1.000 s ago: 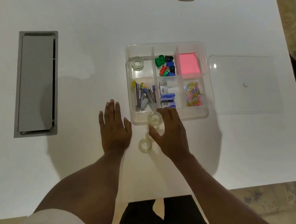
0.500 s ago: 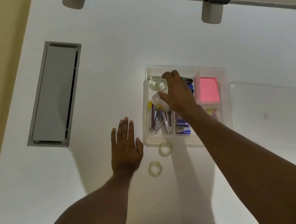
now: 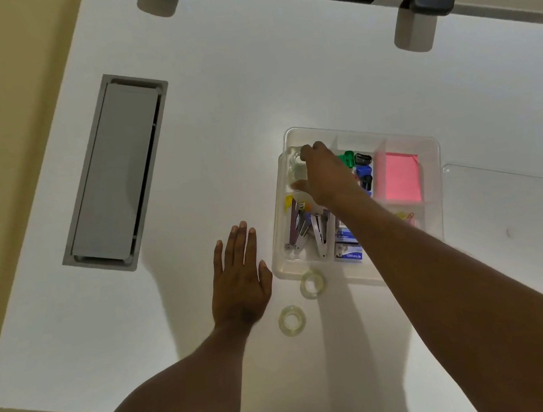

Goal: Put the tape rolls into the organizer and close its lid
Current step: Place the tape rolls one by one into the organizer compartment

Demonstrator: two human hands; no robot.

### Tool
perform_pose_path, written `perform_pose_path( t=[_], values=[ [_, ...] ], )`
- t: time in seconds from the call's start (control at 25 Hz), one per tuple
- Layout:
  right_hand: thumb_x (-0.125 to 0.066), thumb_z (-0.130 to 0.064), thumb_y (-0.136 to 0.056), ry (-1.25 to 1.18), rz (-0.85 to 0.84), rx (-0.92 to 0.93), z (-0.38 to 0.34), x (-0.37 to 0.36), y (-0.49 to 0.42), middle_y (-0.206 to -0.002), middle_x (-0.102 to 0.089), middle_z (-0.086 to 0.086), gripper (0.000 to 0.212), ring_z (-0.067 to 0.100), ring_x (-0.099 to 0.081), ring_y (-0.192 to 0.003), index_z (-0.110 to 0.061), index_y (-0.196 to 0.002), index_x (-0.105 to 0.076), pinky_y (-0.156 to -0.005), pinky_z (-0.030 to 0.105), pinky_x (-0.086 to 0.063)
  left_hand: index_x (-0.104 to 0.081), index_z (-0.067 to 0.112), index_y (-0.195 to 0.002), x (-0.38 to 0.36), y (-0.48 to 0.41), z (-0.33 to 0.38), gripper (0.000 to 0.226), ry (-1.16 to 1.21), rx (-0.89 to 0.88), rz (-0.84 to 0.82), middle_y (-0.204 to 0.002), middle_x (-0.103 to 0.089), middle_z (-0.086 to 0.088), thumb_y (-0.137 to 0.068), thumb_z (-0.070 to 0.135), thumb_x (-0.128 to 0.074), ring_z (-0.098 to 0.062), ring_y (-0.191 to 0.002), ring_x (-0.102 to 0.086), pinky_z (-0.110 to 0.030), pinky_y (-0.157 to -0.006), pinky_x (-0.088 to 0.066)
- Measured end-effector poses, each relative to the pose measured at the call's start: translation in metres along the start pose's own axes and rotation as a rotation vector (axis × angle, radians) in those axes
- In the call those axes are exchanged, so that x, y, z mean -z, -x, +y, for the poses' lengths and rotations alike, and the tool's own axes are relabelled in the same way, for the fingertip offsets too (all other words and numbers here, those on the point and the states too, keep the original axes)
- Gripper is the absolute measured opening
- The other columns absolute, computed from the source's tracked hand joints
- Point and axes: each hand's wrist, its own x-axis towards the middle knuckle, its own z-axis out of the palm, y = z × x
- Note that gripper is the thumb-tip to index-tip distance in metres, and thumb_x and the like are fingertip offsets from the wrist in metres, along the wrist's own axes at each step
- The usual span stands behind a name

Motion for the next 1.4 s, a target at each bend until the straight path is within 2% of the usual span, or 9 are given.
perform_pose_path(
  t=[0.16,0.28,0.4,0.72,0.8,1.0,1.16,1.28,1.4],
  values=[
    [-0.071,-0.027,-0.091,0.016,0.207,0.057,-0.004,0.004,0.016,-0.118,-0.06,0.011,0.039,0.028,-0.062,-0.104,-0.009,-0.123,-0.06,-0.084,0.037,-0.051,-0.013,0.021,-0.17,0.001,0.0,0.0,0.066,0.001,-0.001,-0.005,-0.179,-0.011,-0.002,-0.108,0.042,-0.025,-0.019,-0.168,-0.008,-0.05,-0.135,-0.017],
    [-0.069,-0.023,-0.09,0.042,0.431,0.116,-0.009,-0.002,0.04,-0.103,-0.064,0.008,0.021,0.025,-0.062,-0.091,-0.011,-0.107,-0.066,-0.076,0.035,-0.049,-0.013,0.02,-0.17,0.0,-0.001,0.0,0.067,0.002,-0.006,0.003,-0.179,-0.013,-0.002,-0.107,0.041,-0.028,-0.019,-0.167,-0.009,-0.05,-0.135,-0.016],
    [-0.068,-0.022,-0.09,-0.041,0.529,0.158,-0.012,-0.019,0.073,-0.099,-0.064,0.006,0.015,0.021,-0.059,-0.087,-0.013,-0.101,-0.066,-0.075,0.034,-0.05,-0.017,0.019,-0.169,0.001,-0.001,0.0,0.067,-0.004,-0.01,0.019,-0.178,-0.016,-0.003,-0.107,0.041,-0.031,-0.019,-0.167,-0.011,-0.048,-0.136,-0.014],
    [-0.064,-0.025,-0.094,-0.141,0.537,0.252,0.007,-0.083,0.185,-0.09,-0.064,0.003,0.011,0.015,-0.054,-0.084,-0.015,-0.097,-0.064,-0.075,0.027,-0.042,-0.022,0.018,-0.168,0.004,-0.001,0.001,0.065,0.014,-0.018,0.047,-0.177,-0.021,-0.004,-0.107,0.039,-0.034,-0.02,-0.166,-0.015,-0.049,-0.135,-0.017],
    [-0.065,-0.03,-0.093,-0.132,0.487,0.203,0.016,-0.1,0.206,-0.09,-0.064,0.0,0.013,0.014,-0.053,-0.083,-0.017,-0.097,-0.065,-0.073,0.028,-0.042,-0.023,0.017,-0.168,0.005,0.0,0.001,0.065,0.019,-0.012,0.044,-0.177,-0.021,-0.004,-0.107,0.039,-0.036,-0.02,-0.166,-0.015,-0.05,-0.135,-0.018],
    [-0.064,-0.044,-0.091,0.024,0.378,-0.04,0.019,-0.127,0.224,-0.11,-0.065,0.001,0.034,0.02,-0.059,-0.096,-0.018,-0.113,-0.064,-0.079,0.031,-0.049,-0.028,0.014,-0.166,0.01,0.001,0.003,0.065,0.031,-0.016,0.053,-0.176,-0.023,-0.006,-0.106,0.035,-0.04,-0.02,-0.166,-0.017,-0.049,-0.135,-0.017],
    [-0.067,-0.056,-0.087,-0.112,0.398,-0.281,0.003,-0.135,0.22,-0.111,-0.065,0.001,0.049,0.019,-0.06,-0.098,-0.018,-0.118,-0.059,-0.081,0.031,-0.05,-0.027,0.015,-0.166,0.012,0.001,0.005,0.064,0.04,-0.002,0.037,-0.177,-0.022,-0.006,-0.107,0.038,-0.036,-0.021,-0.166,-0.017,-0.05,-0.135,-0.018],
    [-0.068,-0.055,-0.087,-0.162,0.378,-0.328,-0.008,-0.139,0.214,-0.113,-0.065,0.003,0.054,0.02,-0.061,-0.101,-0.016,-0.123,-0.059,-0.084,0.032,-0.051,-0.027,0.015,-0.167,0.012,0.002,0.005,0.064,0.037,-0.002,0.036,-0.177,-0.022,-0.005,-0.107,0.038,-0.037,-0.021,-0.166,-0.017,-0.05,-0.135,-0.018],
    [-0.072,-0.049,-0.086,-0.196,0.397,-0.299,-0.01,-0.139,0.216,-0.116,-0.066,0.006,0.054,0.023,-0.063,-0.104,-0.013,-0.124,-0.06,-0.088,0.033,-0.051,-0.026,0.016,-0.167,0.011,0.001,0.004,0.065,0.032,0.001,0.027,-0.177,-0.02,-0.005,-0.108,0.039,-0.036,-0.02,-0.167,-0.015,-0.049,-0.135,-0.017]
  ],
)
